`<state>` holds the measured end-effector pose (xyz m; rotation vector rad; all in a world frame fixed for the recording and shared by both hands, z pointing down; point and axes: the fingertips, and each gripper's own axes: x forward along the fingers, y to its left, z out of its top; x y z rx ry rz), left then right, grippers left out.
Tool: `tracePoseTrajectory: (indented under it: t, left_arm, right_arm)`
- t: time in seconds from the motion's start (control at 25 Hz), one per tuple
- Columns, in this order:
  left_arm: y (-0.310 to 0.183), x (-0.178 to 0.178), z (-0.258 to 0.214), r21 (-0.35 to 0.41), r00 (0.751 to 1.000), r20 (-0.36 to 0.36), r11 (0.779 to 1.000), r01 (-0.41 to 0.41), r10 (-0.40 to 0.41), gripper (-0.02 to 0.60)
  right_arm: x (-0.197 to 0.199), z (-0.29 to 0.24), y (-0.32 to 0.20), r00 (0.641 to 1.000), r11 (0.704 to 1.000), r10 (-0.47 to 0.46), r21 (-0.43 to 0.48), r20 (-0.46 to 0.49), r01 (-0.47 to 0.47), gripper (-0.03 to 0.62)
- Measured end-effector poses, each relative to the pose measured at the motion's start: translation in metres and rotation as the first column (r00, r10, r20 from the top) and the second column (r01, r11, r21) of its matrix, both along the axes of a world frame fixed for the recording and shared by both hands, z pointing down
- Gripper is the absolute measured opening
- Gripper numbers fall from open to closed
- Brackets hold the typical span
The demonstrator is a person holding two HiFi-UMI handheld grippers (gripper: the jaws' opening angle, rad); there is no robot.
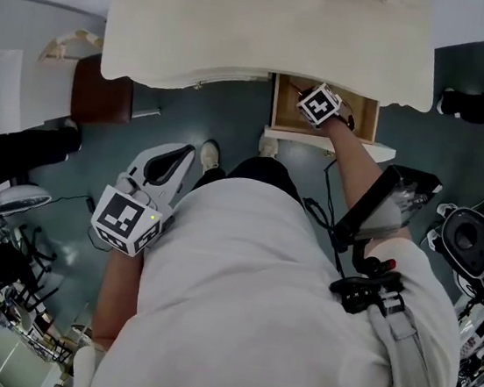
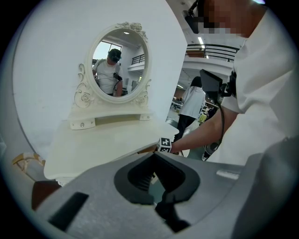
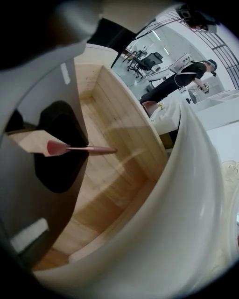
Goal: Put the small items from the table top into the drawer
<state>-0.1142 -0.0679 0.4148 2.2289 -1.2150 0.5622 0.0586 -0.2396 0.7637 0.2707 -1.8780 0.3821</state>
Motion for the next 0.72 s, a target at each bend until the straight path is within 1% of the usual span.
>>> tracePoseTrajectory:
  t: [0.32, 0.44, 0.56, 0.72]
  left_arm:
    - [0.002, -0.004, -0.009, 0.016, 1.000, 0.008, 1.000, 0.005, -0.005, 0.002]
    - [-0.008, 0.000, -0.001, 0.005, 1.000, 0.000, 1.000, 0.013, -0.013, 0.002]
    - [-0.003, -0.004, -0.006, 0.006, 1.000, -0.005, 1.000, 0.009, -0.009, 0.002]
    - [-0.001, -0.005, -0.008, 0.014, 1.000, -0.010, 1.000, -0.005, 0.005, 0.002]
  right_arm:
    - [-0.007, -0.004, 0.003, 0.999, 0.998, -0.048, 0.040, -0.019, 0.049, 0.049]
    - [-0.003, 0.004, -0.006, 0.999, 0.998, -0.047, 0.034, -0.020, 0.048, 0.063]
    - [-0.007, -0.004, -0.003, 0.998, 0.998, -0.051, 0.044, -0.021, 0.052, 0.091]
    - [-0.006, -0.011, -0.005, 1.000, 0.998, -0.026, 0.056, -0.015, 0.026, 0.097]
